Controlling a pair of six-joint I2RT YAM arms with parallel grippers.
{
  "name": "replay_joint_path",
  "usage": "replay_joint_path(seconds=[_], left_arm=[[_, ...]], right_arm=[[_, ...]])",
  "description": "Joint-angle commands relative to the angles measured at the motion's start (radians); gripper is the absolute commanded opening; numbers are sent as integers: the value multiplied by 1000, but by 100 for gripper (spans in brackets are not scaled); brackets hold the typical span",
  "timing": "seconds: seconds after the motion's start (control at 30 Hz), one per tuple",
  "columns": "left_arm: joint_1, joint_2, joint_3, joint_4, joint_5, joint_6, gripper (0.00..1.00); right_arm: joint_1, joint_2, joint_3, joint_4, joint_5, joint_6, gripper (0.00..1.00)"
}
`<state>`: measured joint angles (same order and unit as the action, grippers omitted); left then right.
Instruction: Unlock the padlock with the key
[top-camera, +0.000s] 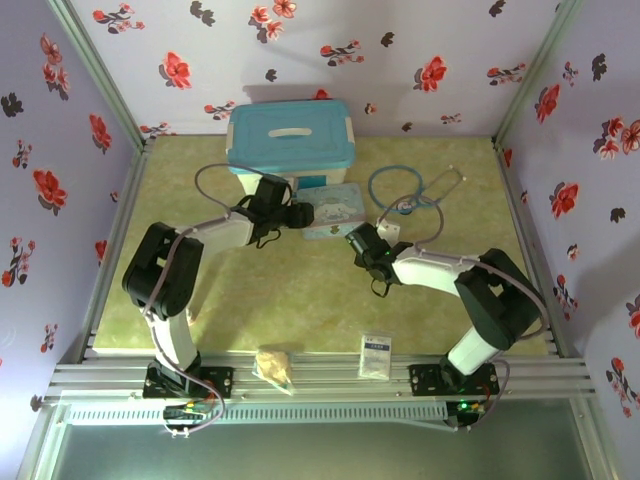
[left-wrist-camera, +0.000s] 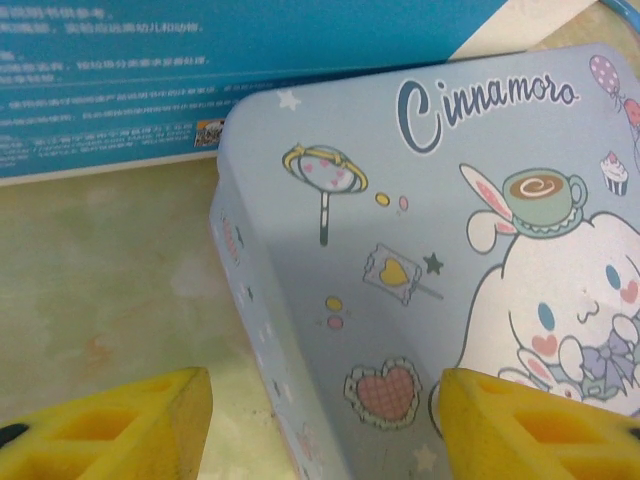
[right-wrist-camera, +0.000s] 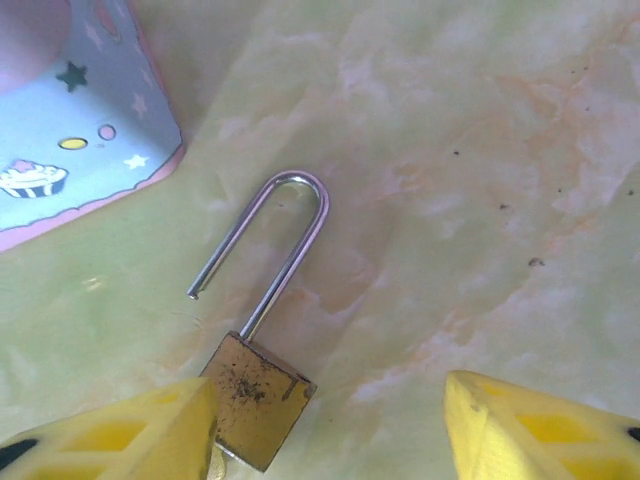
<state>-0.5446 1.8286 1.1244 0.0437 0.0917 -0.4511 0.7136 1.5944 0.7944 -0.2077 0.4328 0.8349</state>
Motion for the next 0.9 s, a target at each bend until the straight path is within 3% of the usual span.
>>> replay_joint_path(seconds=[0.0,0.17,0.5,0.77,0.87], left_arm=[[3,-66,-15,-15,19,-3,62],[4,-122,-23,-26,19,-4,62],[3,-212,-105,-9,26,-31,63],[3,-233,-147,-4,28,-42,63],[3,-237,-158,4,29,-46,63]], right_arm=[[-6,-5,6,-15,-33,27,65],[-8,64,18,80,-63,71,67],[-13,164,31,153,-5,60,65],[-9,105,-33,113,-8,56,55],[-14,72,-73,109,-19,52,43]])
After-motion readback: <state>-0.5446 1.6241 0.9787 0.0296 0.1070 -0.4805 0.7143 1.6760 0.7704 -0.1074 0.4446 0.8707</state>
